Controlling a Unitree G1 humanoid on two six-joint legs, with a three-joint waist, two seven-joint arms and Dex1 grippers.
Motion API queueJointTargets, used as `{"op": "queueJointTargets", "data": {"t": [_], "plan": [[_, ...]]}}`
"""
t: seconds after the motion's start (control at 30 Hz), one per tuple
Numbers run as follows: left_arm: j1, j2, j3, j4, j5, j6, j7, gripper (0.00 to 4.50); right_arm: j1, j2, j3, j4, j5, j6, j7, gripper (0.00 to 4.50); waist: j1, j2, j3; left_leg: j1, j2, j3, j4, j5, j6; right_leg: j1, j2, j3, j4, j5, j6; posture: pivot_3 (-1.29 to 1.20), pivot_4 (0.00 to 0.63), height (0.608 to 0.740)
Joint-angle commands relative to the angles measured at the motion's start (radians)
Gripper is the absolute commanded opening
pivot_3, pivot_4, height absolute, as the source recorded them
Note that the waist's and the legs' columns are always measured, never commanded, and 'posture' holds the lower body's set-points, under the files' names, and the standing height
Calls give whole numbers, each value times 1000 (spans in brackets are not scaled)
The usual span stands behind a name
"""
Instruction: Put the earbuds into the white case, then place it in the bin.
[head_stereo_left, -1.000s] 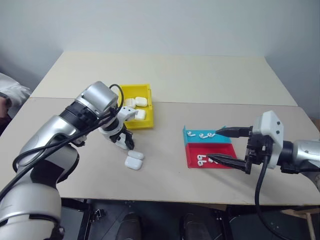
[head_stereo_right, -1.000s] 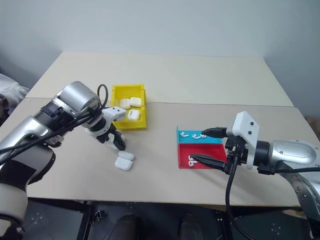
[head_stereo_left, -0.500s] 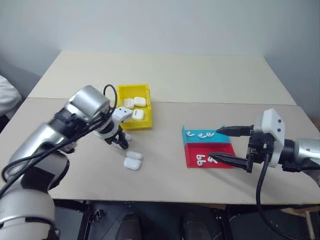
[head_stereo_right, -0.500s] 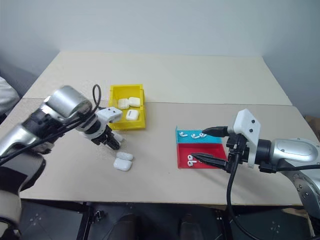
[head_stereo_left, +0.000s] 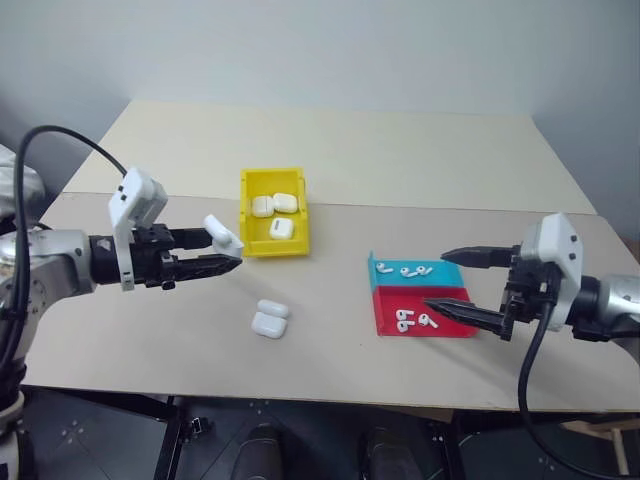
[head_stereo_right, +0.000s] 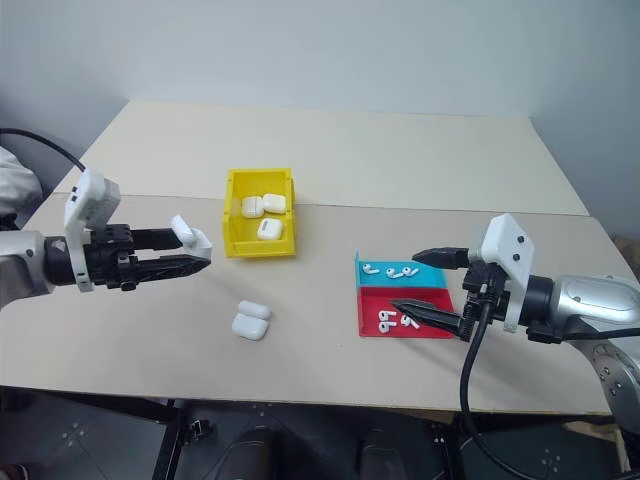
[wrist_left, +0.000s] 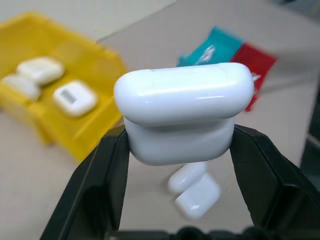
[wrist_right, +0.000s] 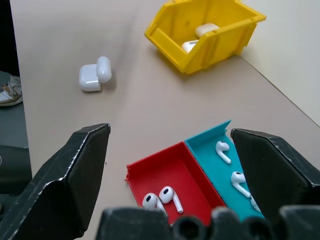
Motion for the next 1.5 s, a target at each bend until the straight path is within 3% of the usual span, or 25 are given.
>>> {"op": "queueJointTargets", "data": {"t": [0.03, 0.23, 0.33, 0.6, 0.73, 0.77, 0.9, 1.0, 1.17, 1.5], "plan": [[-41, -75, -5, -34, -59, -109, -107, 2767, -23, 6, -24, 12, 0, -40, 9, 4500, 1, 0, 0, 0, 0, 0, 0, 0, 0, 0, 0, 0, 0, 0, 0, 0, 150, 740], [-54, -296, -168, 32, 65, -426, -333, 2767, -68, 9, 11, 64, -5, -42, 31, 4500, -2, 1, -1, 0, 0, 0, 0, 0, 0, 0, 0, 0, 0, 0, 0, 0, 150, 740], [-91, -365, -219, 79, 90, -495, -393, 2767, -113, -18, 49, 92, -19, -35, 62, 4500, -3, 2, -1, 2, 0, 0, 1, 0, 0, 2, 0, 0, 0, 0, 0, 0, 150, 740], [-83, -368, -285, 88, 169, -587, -473, 2767, -208, -199, 221, 73, -129, 64, 105, 4500, -17, 2, -1, 1, 0, 0, 1, -1, 2, 2, 0, 0, -2, 0, 1, 0, 150, 740], [-57, -372, -302, 70, 202, -623, -466, 2767, -208, -253, 291, 32, -207, 45, 112, 3761, -21, 2, -1, 0, 0, 0, 1, -1, 2, 0, 0, 1, -2, 0, 1, 0, 150, 740], [-55, -375, -307, 67, 209, -635, -468, 2767, -223, -253, 323, 33, -227, 65, 101, 3280, -21, 2, -1, 0, 0, 0, 1, -1, 2, 0, 0, 1, -2, 0, 1, 0, 150, 740], [-68, -395, -328, 71, 228, -666, -465, 2767, -300, -225, 469, 63, -348, 133, 38, 2096, -25, 2, -1, 0, 0, 0, 1, -1, 2, 1, 0, 1, -1, 0, 1, 0, 150, 740], [-90, -417, -352, 78, 230, -680, -474, 2767, -377, -217, 592, 84, -430, 195, 50, 2096, -26, 2, -1, 0, 0, 0, 1, -1, 2, 0, 0, 1, -1, 0, 1, 0, 150, 740], [-99, -454, -388, 60, 242, -679, -451, 2767, -444, -165, 694, 110, -487, 274, 52, 2096, -26, 2, -1, -2, 0, 0, 1, -1, 2, -2, 0, 1, -1, 0, 1, 0, 150, 740], [-83, -454, -403, 14, 243, -629, -351, 2767, -493, -90, 763, 144, -557, 337, 52, 2096, -26, 2, -1, -3, 0, 0, 1, -1, 2, -3, 0, 1, -1, 0, 1, 0, 150, 740]]}}
